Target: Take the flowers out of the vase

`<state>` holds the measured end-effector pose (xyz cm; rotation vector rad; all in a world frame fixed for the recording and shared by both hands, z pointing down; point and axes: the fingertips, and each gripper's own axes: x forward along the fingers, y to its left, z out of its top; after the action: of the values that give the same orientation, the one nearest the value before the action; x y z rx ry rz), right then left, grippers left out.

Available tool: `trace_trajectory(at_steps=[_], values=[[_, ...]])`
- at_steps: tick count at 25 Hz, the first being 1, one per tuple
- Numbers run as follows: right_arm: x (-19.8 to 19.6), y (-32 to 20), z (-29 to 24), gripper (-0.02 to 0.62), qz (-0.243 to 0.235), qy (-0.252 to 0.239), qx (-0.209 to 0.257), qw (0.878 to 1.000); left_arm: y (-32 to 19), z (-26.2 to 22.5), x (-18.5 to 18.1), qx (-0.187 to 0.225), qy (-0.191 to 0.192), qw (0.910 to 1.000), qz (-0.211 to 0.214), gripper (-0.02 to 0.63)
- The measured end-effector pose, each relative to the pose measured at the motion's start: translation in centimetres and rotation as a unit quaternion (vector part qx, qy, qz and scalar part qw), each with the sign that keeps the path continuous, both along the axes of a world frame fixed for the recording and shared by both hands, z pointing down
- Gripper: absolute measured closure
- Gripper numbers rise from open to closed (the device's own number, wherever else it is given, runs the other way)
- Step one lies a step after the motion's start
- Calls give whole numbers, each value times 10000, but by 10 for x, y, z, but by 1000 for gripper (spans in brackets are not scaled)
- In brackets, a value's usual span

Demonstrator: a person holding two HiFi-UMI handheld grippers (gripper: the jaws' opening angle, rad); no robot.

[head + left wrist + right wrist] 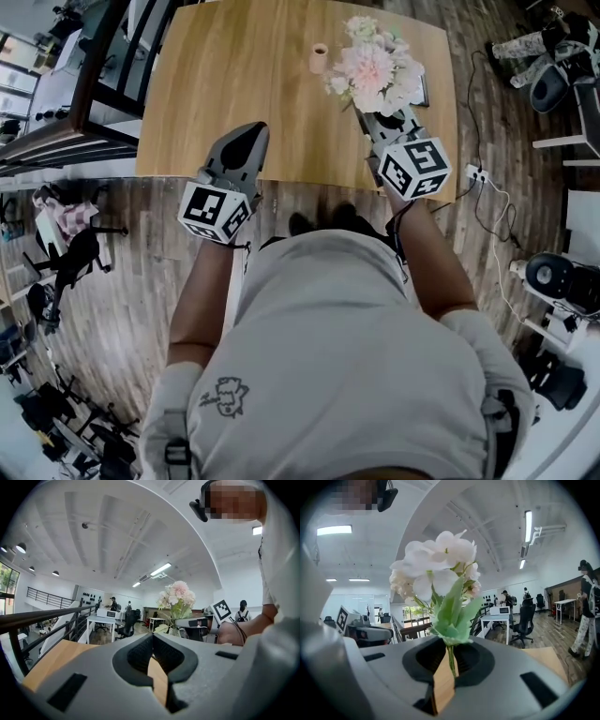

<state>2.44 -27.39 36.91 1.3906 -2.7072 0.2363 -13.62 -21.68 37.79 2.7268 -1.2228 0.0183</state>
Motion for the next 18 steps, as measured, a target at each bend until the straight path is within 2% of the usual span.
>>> trace_trajectory(at_steps=[8,18], values=[[40,50,-10,543,-241,83,54,9997,19,-5,36,-35,30,9998,-167,603],[103,96,-8,543,-695,98,-49,9975,56,-15,117,-43,-19,9995,-314,603]])
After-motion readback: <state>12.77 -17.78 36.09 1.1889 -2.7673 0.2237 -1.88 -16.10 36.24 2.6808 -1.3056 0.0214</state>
